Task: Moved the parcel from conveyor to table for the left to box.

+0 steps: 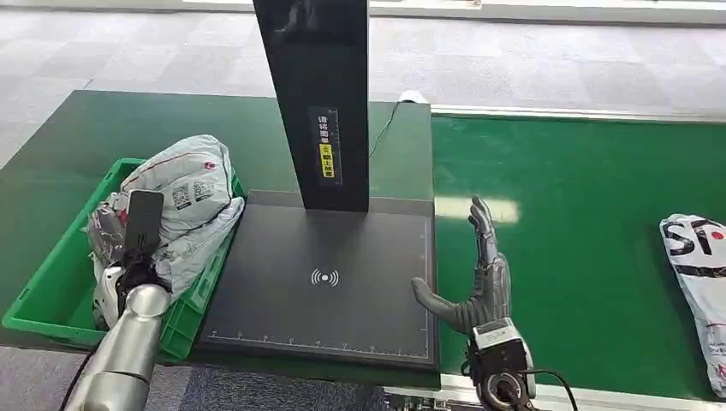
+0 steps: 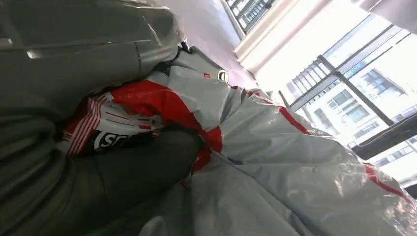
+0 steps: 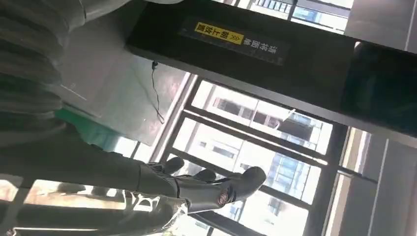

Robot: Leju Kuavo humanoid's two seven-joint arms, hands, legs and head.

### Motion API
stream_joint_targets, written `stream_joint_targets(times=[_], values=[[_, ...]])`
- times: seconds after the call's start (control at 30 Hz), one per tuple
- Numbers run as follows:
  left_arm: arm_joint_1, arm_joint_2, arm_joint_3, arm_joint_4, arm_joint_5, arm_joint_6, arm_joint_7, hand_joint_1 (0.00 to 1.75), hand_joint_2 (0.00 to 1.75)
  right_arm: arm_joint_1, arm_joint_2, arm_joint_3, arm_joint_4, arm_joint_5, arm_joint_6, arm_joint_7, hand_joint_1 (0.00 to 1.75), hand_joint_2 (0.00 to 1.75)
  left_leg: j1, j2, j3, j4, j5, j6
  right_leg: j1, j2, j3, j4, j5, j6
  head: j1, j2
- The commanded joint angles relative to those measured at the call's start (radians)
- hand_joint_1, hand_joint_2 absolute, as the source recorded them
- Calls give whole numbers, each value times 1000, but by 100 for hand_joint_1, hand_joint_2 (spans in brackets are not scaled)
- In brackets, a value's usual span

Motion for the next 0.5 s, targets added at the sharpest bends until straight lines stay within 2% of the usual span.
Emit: stream_joint_targets(times=[0.03, 0.07, 0.2, 0.27, 0.3, 0.33, 0.37, 0.43, 0.47, 0.5], values=[[6, 12, -19, 94, 0, -3, 11, 150, 175, -11, -4, -8, 15, 0, 2, 5, 0, 175, 1, -3, 0, -2, 1, 0, 1, 4, 0, -2, 1, -1, 0, 0], [13, 18, -24, 89, -14, -17, 33, 154, 175, -14, -3, -7, 18, 3, 6, 7, 0, 175, 0, -2, 1, -1, 0, 0, 0, 3, 1, -1, 1, -1, 0, 0], [14, 27, -31, 123, -31, -52, 56, 150, 175, -28, -2, -4, 30, 9, 14, 14, 0, 175, 0, -1, 3, -1, 0, 0, 0, 3, 2, -1, 0, -1, 0, 0], [11, 27, -32, 144, -38, -62, 70, 138, 175, -30, 0, -4, 35, 11, 17, 15, 0, 175, 0, -1, 3, -1, 0, 1, 0, 3, 2, -1, 0, 0, 0, 0], [7, 27, -33, 152, -46, -59, 78, 110, 175, -32, 1, -4, 36, 13, 19, 15, 0, 175, 0, -1, 3, -2, 0, 1, 0, 5, 2, -2, 1, -1, 0, 0], [7, 26, -31, 151, -48, -50, 76, 28, 175, -34, 2, -3, 37, 14, 20, 15, 0, 175, 0, -1, 3, -2, 0, 1, 0, 3, 2, -1, 0, 0, 0, 0], [9, 18, -23, 144, -42, -29, 63, 0, 175, -36, 4, -2, 40, 16, 21, 14, 0, 175, 0, -1, 2, -2, 1, 1, 0, 5, 2, -2, 1, -1, 0, 0], [18, 12, -21, 118, -44, -18, 52, 0, 175, -42, 3, 1, 46, 18, 18, 15, 0, 175, 0, -1, 3, -2, 1, 1, 0, 5, 2, -2, 1, -1, 0, 0], [69, -110, 196, -82, -7, 150, -311, 0, 175, -38, 7, 3, 50, 16, 17, 10, 0, 175, 1, -1, 2, -2, 1, 1, 0, 6, 2, -3, 2, -1, 0, 0], [83, -144, 244, -134, -4, 150, -372, 0, 175, -37, 9, 7, 54, 14, 15, 6, 0, 175, 0, 0, 2, -1, 0, 1, 0, 6, 1, -2, 1, 0, 0, 0]])
